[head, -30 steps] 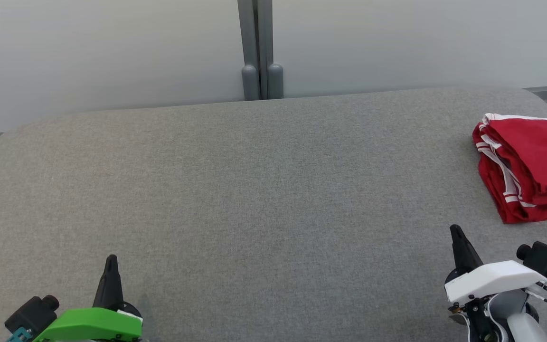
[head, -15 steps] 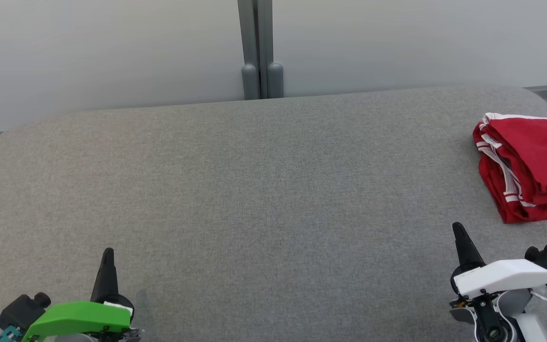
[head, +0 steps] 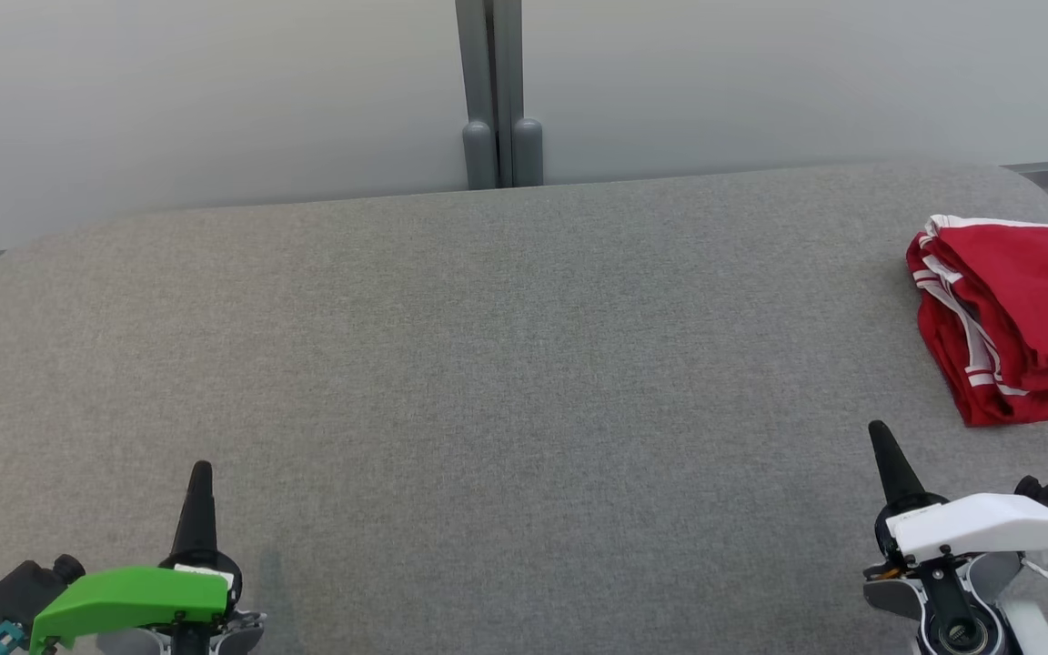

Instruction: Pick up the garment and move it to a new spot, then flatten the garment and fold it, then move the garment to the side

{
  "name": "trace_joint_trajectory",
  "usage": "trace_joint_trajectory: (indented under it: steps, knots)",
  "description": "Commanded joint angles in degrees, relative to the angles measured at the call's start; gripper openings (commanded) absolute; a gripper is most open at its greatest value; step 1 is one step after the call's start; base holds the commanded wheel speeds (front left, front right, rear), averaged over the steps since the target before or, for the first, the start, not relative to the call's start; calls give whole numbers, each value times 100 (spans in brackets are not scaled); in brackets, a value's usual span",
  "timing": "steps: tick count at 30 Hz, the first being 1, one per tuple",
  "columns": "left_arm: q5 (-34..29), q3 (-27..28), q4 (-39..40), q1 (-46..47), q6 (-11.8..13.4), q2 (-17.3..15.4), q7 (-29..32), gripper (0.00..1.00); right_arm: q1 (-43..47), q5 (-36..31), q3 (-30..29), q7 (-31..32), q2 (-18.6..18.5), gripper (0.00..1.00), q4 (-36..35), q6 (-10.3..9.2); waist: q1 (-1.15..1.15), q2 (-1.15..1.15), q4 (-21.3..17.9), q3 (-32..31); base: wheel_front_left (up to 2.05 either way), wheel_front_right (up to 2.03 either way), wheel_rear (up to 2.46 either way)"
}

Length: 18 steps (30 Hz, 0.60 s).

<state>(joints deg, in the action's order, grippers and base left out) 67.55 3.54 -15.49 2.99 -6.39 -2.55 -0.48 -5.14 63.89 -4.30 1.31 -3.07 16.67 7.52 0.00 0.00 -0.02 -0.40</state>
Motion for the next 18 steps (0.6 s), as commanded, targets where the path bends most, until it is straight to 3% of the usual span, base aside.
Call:
trace_joint_trajectory:
  steps: [1, 18]
  knots:
    - [129, 36, 58, 138, -29, -35, 44, 0, -124, 162, -28, 39, -18, 0, -78, -2, 0, 0, 0, 1, 0, 0, 0]
    - [960, 134, 94, 221, -67, -40, 283, 0, -134, 1102, -100, 212, -6, 0, -149, -1, 0, 0, 1, 18, 0, 0, 0]
